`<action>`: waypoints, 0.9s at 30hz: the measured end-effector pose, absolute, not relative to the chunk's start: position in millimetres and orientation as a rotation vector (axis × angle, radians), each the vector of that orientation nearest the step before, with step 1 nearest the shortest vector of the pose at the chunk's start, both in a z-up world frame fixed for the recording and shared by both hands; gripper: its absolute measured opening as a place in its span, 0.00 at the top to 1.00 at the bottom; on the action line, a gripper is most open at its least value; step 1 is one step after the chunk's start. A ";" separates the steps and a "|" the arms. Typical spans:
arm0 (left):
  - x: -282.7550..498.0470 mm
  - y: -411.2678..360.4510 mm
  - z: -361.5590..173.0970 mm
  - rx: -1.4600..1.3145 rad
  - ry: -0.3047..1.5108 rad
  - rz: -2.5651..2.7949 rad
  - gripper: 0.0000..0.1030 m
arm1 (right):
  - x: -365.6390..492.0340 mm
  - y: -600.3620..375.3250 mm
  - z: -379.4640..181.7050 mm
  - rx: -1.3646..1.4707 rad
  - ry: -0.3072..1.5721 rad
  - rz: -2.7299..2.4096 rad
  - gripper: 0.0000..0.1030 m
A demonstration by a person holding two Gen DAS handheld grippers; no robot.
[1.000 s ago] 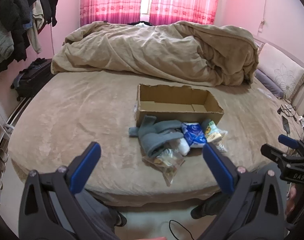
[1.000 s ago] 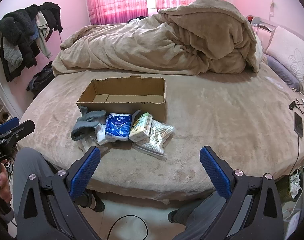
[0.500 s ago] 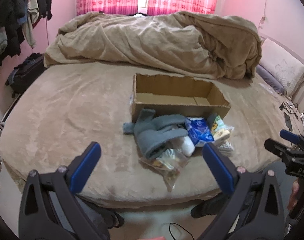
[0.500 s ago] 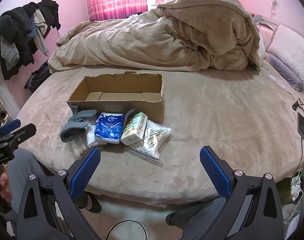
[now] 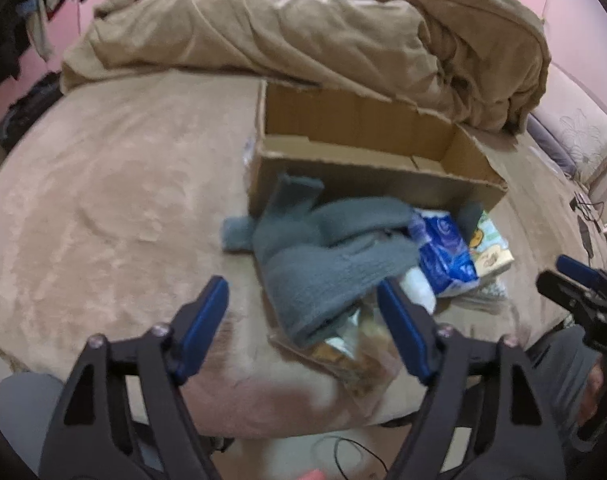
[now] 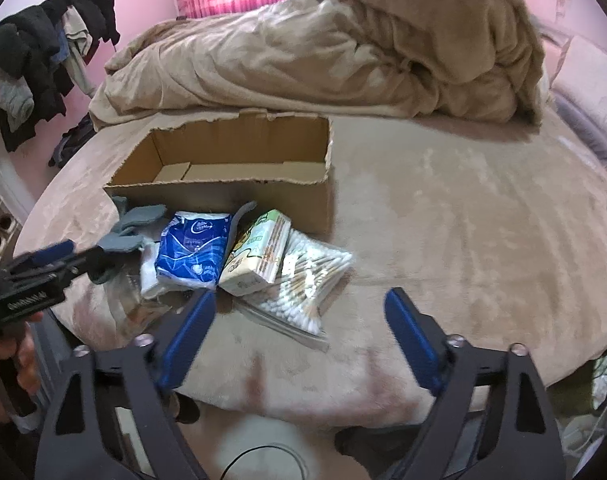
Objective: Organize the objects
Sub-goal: 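Grasp the grey knit gloves with the left gripper while the right grasps the white tissue pack, both into box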
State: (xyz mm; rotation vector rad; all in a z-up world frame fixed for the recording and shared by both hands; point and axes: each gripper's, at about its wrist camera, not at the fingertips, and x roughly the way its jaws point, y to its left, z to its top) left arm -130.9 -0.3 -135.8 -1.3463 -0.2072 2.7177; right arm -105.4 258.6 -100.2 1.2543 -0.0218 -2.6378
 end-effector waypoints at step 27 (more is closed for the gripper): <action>-124.3 -13.5 -132.2 -1.211 -0.405 2.620 0.61 | -144.9 229.2 -123.5 1.240 -0.032 -2.474 0.71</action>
